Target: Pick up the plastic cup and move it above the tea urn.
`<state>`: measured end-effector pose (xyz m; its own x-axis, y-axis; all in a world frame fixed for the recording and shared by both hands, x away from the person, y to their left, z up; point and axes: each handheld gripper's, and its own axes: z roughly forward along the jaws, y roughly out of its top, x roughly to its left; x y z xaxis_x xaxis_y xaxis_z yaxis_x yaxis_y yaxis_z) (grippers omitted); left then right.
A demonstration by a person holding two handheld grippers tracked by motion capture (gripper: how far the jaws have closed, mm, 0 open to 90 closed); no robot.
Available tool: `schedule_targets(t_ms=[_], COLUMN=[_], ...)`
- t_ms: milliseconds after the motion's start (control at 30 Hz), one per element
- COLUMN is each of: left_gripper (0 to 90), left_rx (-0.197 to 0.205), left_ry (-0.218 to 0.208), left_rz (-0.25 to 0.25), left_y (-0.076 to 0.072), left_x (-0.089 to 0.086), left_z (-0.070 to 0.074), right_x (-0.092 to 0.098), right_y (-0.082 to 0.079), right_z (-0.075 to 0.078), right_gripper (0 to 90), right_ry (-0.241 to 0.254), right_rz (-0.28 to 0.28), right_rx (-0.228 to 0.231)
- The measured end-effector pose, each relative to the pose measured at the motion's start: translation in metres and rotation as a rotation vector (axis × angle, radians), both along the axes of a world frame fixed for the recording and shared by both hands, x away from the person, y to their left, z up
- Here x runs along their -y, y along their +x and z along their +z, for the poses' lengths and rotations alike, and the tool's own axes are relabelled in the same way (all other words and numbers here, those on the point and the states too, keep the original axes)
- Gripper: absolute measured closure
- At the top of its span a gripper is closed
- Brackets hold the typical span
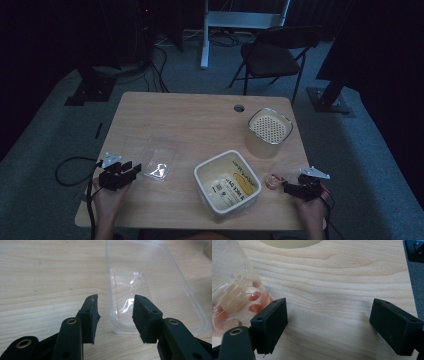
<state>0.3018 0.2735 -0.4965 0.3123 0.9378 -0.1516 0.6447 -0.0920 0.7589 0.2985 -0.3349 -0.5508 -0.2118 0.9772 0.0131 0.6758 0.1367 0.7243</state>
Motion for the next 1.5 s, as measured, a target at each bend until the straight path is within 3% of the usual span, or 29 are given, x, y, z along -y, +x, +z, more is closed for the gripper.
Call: schedule_targets(t_ms=[300,500,667,900,1133,1300,1500], left_gripper=[77.7,81.8,82.7,84.4,85.9,86.8,86.9], left_rx=[-0.044,-0.044,-0.030,-0.004,0.030,0.059,0.091], left_ry=[0.059,0.109,0.094,0.034,0.023,0.047,0.046], left_rz=[-0.005,-0.041,-0.052,-0.070,-0.104,-0.130,-0.162], left_y=[0.013,0.021,0.024,0.026,0.025,0.023,0.022], left_x=[0.007,0.014,0.018,0.017,0.020,0.023,0.025], left_z=[-0.003,0.001,0.004,0.009,0.019,0.030,0.043], right_x=[0.000,0.000,0.000,0.000,0.000,0.000,0.000], right_y=[0.000,0.000,0.000,0.000,0.000,0.000,0.000], right_z=[0.000,0.000,0.000,0.000,0.000,0.000,0.000], right_gripper=[14.6,14.6,14.6,14.6,14.6,14.6,14.6], right_ry=[0.001,0.001,0.001,0.001,0.001,0.001,0.000], right_rz=[0.000,0.000,0.000,0.000,0.000,-0.001,0.000], right_rx=[0.001,0.001,0.001,0.001,0.001,0.000,0.001])
